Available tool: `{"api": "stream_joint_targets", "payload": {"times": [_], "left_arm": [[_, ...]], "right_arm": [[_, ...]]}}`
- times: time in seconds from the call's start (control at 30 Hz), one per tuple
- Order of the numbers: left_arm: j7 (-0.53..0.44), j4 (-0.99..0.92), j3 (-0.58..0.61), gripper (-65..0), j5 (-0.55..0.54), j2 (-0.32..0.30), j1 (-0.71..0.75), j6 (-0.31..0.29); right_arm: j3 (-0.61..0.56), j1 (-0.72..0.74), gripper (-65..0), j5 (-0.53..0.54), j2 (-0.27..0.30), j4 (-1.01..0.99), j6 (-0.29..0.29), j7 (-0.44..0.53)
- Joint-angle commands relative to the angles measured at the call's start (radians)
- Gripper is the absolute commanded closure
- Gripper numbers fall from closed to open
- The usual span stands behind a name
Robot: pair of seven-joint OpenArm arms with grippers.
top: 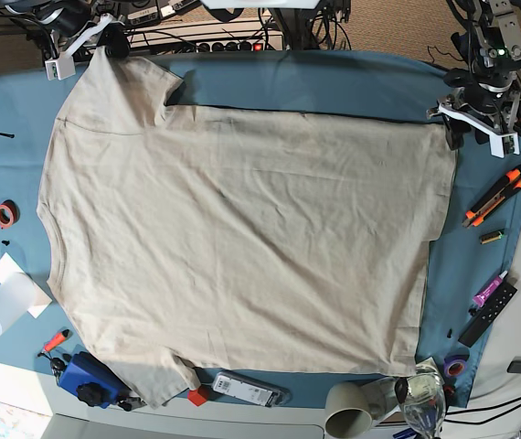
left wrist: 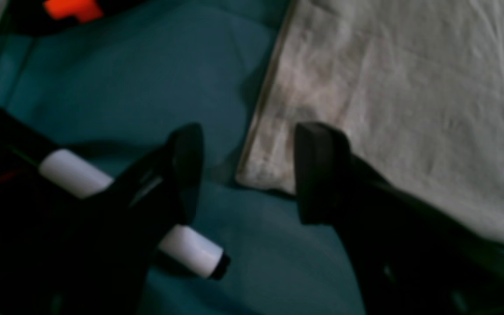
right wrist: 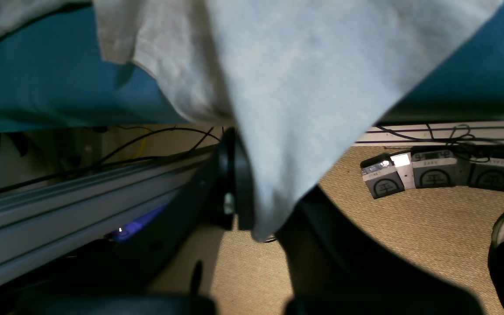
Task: Fold the T-shirt properly
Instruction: 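Lift the shoulder edges with both grippers, raising the shirt's collar side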
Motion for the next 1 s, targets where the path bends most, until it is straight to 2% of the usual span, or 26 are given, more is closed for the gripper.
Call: {"api": "stream_joint_targets", "payload": {"times": [0.0, 0.17, 0.33, 0.6, 0.8, 0.83, 0.87, 0.97], "left_arm": [[-0.018, -0.001, -0.003, -33.1, -0.009, -0.008, -0.006, -0.009], [0.005, -0.148, -0.003, -33.1, -0.029, -0.009, -0.079, -0.032], [0.158, -0.22, -0.003, -33.1, -0.172, -0.005, -0.113, -0.136], [0.389, -0.206, -0.003, -33.0, -0.278, 0.014, -0.112, -0.136], [0.374, -0.205, -0.003, -32.8, -0.256, 0.014, -0.113, -0.136], [0.364, -0.205, -0.003, -29.9, -0.241, 0.014, -0.113, -0.136], [0.357, -0.205, -0.003, -24.2, -0.233, 0.014, -0.113, -0.132], [0.354, -0.203, -0.003, 0.0, -0.233, 0.014, -0.113, -0.098]], "right_arm": [[0.01, -0.011, 0.0, 0.016, 0.009, 0.018, 0.005, 0.003], [0.01, -0.011, 0.0, 0.016, 0.01, 0.018, 0.005, 0.002], [0.01, -0.011, 0.0, 0.016, 0.01, 0.018, 0.005, -0.01], [0.01, -0.011, 0.0, 0.017, 0.011, 0.018, 0.005, -0.01], [0.01, -0.011, 0.0, 0.017, 0.011, 0.018, 0.005, -0.01], [0.01, -0.011, 0.0, 0.017, 0.011, 0.018, 0.005, -0.007], [0.01, -0.011, 0.0, 0.018, 0.011, 0.018, 0.005, -0.005], [0.01, -0.011, 0.0, 0.022, 0.011, 0.018, 0.005, 0.021]]}}
